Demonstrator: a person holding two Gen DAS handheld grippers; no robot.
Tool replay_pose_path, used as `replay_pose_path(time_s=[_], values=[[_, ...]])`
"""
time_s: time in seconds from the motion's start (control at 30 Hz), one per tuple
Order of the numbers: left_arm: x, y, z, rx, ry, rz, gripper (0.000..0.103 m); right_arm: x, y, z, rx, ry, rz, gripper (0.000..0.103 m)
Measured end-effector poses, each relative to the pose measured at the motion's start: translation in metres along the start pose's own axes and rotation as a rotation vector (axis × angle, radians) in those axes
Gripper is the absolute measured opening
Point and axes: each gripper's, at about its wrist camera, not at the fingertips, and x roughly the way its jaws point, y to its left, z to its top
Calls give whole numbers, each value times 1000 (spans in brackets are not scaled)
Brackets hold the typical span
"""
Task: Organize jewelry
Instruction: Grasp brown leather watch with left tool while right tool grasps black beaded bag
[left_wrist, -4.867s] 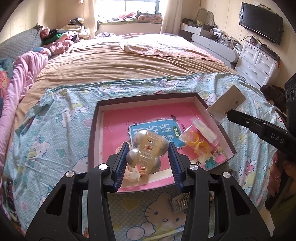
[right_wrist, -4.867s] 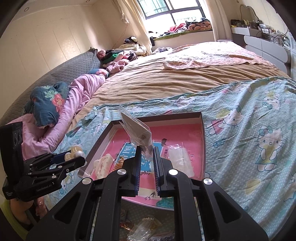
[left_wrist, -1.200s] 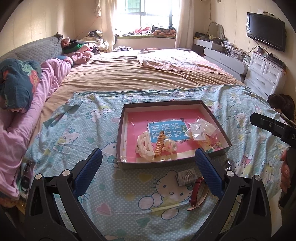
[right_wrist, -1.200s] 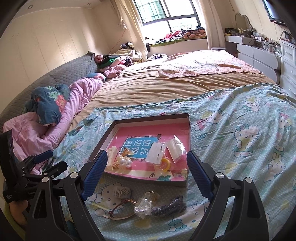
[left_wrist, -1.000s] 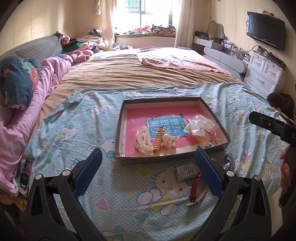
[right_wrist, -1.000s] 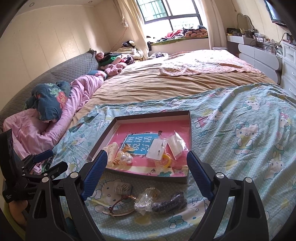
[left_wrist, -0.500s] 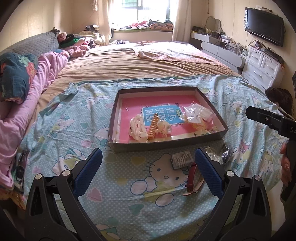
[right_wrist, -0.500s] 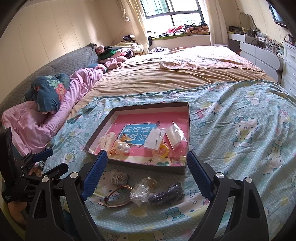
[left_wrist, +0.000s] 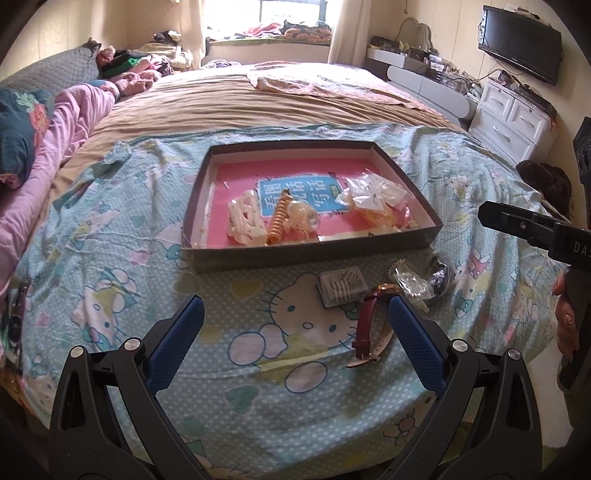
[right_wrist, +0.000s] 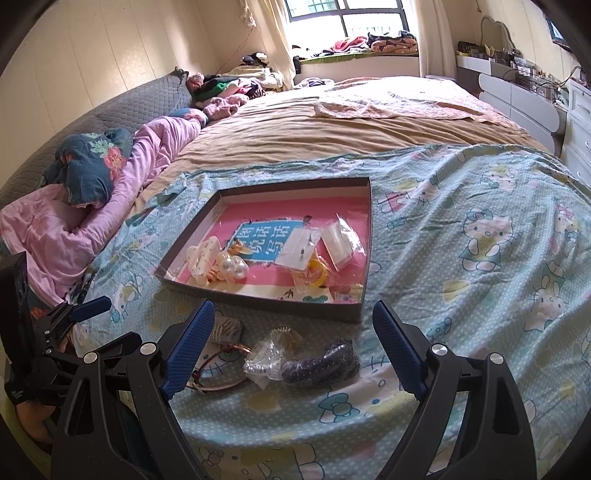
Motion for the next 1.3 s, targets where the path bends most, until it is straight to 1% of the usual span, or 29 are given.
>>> replay_pose_path(time_s=[0.2,0.33,0.4,0.53,0.63,0.73,0.83,0.9,0.93,1.07,1.2,1.3], values=[[16,-11,-8,13,45,-50,92,10,-9,-13,31,51,2,86],[27,-19,-14,21,79,-81,78,16,-15,-22,57,85,0,86],[32,-22,-16,24,96,-99,74,20,-19,-27,86,106,11,86],[43,-29,-21,36,129,-123,58,27,-24,-35,122,142,22,86],[48,-31,-23,36,145,-135,51,32,-27,-41,148,167,29,86],[54,-31,-23,34,157,-141,46,39,-31,-44,170,195,29,85],[59,-31,-23,26,166,-145,43,44,-36,-46,200,215,34,78],[62,-32,-22,26,171,-145,42,48,-39,-47,228,227,42,71],[64,-32,-22,26,172,-144,42,50,-41,-48,242,233,54,70],[70,-32,-21,25,179,-149,38,59,-46,-51,310,262,102,57],[75,-33,-23,36,188,-150,36,65,-56,-53,409,276,136,56],[77,-34,-23,44,191,-143,34,70,-62,-52,458,284,148,56]])
